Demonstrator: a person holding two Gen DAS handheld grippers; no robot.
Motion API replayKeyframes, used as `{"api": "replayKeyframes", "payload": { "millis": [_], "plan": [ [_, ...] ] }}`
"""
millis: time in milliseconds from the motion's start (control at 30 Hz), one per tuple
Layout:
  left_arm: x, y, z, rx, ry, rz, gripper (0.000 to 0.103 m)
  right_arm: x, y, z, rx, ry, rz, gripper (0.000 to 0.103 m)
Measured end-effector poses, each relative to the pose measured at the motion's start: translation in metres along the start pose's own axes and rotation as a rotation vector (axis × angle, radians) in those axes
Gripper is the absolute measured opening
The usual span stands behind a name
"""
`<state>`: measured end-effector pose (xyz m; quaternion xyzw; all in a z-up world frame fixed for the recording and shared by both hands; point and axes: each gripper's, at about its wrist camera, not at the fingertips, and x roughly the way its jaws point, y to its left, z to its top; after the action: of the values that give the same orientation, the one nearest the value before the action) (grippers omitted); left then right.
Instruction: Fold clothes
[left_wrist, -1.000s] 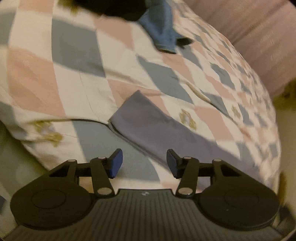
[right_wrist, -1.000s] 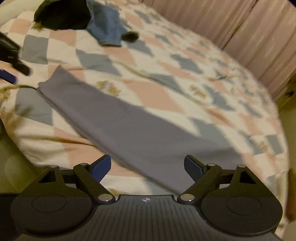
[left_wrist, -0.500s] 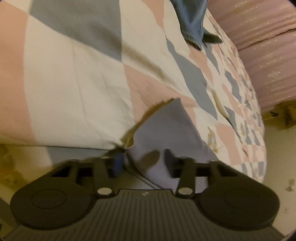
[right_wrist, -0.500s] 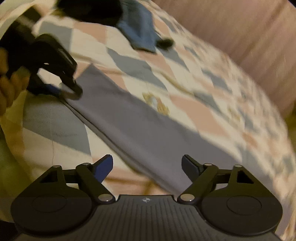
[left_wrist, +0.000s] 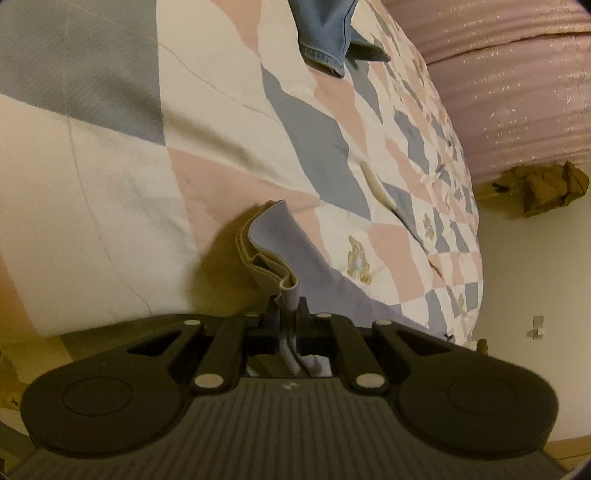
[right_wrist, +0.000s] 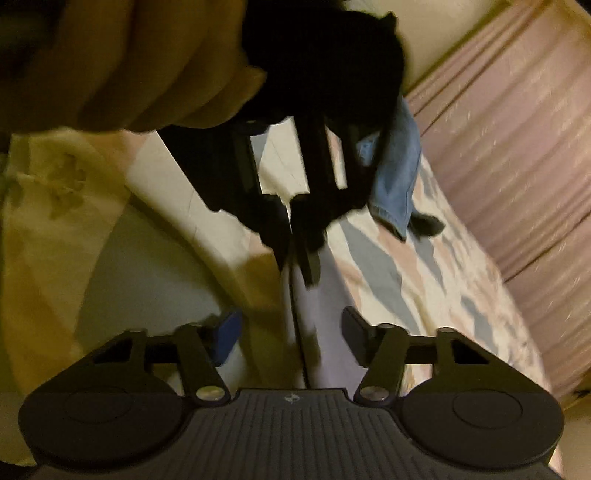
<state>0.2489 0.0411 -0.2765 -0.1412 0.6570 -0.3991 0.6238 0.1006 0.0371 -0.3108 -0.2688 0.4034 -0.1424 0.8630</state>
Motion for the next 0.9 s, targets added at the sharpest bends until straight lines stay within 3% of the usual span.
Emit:
{"api": "replayKeyframes", "payload": {
  "millis": [100, 233, 267, 400, 567, 733, 800, 867, 900],
  "plan": [
    [-0.005, 0.002, 0.002, -0.013, 0.001, -0.02, 0.004, 0.017, -0.008, 0.001, 0.033, 0.04, 0.025, 0.003],
    [-0.029, -0.008, 0.004, 0.017, -0.063, -0.071, 0.006, 0.017, -0.054, -0.007, 0.263, 0.045, 0.077, 0.003],
    [-0.036, -0.014, 0.006, 0.03, -0.086, -0.086, 0.007, 0.016, -0.072, -0.01, 0.355, 0.051, 0.092, 0.003],
    [-0.033, -0.05, 0.007, 0.14, -0.111, -0.028, 0.008, 0.003, -0.158, -0.046, 0.817, 0.053, 0.127, 0.003],
    [0.011, -0.113, -0.009, 0.332, -0.028, 0.021, 0.008, -0.046, -0.249, -0.145, 1.247, 0.032, 0.018, 0.003],
    [0.102, -0.193, -0.067, 0.489, 0.107, -0.051, 0.014, -0.095, -0.298, -0.281, 1.474, 0.111, -0.13, 0.006],
    [0.138, -0.213, -0.094, 0.528, 0.146, -0.03, 0.014, -0.101, -0.3, -0.332, 1.548, 0.17, -0.119, 0.006],
    [0.164, -0.224, -0.116, 0.564, 0.162, 0.038, 0.014, -0.1, -0.3, -0.368, 1.639, 0.173, -0.032, 0.007],
    [0.178, -0.229, -0.127, 0.582, 0.17, 0.072, 0.014, -0.098, -0.301, -0.385, 1.686, 0.166, 0.022, 0.018]
  ]
}}
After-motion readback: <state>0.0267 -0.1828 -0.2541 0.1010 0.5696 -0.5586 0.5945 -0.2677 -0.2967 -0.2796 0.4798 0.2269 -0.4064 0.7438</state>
